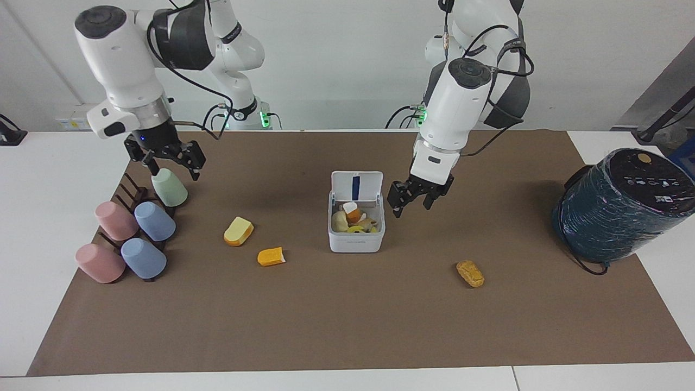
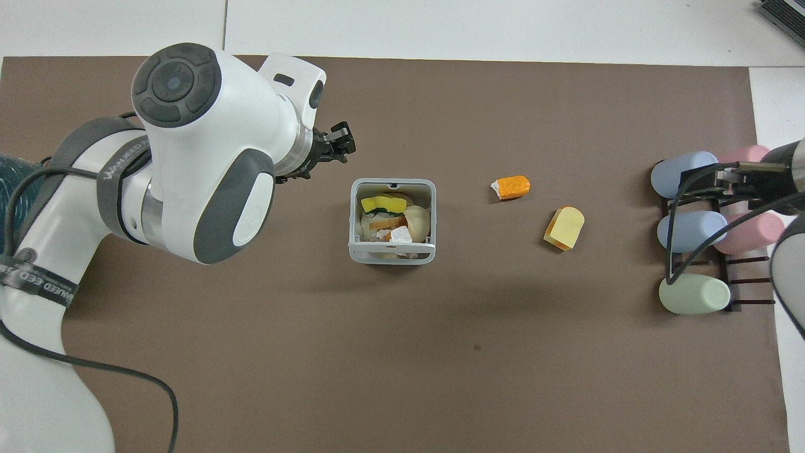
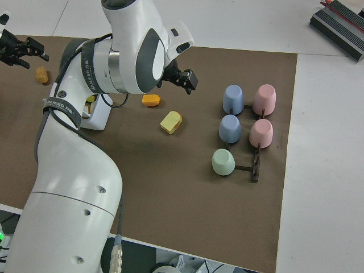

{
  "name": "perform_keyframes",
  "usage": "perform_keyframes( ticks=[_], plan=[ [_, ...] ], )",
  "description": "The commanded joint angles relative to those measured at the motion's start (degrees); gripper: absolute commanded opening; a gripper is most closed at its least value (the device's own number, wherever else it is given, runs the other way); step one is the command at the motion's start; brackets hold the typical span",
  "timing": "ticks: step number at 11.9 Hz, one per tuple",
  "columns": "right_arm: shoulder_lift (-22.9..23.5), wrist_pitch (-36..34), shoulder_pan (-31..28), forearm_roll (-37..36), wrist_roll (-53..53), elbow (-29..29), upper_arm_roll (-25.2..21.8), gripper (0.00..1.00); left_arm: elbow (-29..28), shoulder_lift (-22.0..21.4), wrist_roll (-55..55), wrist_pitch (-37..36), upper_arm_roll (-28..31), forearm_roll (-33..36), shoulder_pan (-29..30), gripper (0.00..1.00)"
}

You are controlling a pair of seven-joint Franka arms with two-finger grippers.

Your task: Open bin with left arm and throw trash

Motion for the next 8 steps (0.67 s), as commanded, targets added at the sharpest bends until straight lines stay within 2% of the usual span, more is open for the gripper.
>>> perform_keyframes(
  ticks=[1,4,6,8],
  plan=[
    [4.0,7.6,2.0,0.1,3.0,-3.7,0.2,1.0,0.5,0.4,8.9,-0.3,-0.1,0.8,4.5,1.0],
    [8.1,16.1,3.4,0.1,5.4,-7.8,0.2,1.0,-3.3,-0.1,18.5,5.2,-0.1,0.8,10.0,1.0],
    [9.3,21.4,3.6,0.1,5.5,-12.4,0.2,1.0,-5.5,0.1,23.2,9.1,-0.1,0.8,11.2,1.0],
    [9.4,23.8,3.7,0.1,5.5,-15.7,0.2,1.0,-9.1,1.3,25.4,17.3,0.0,0.8,12.3,1.0]
  ],
)
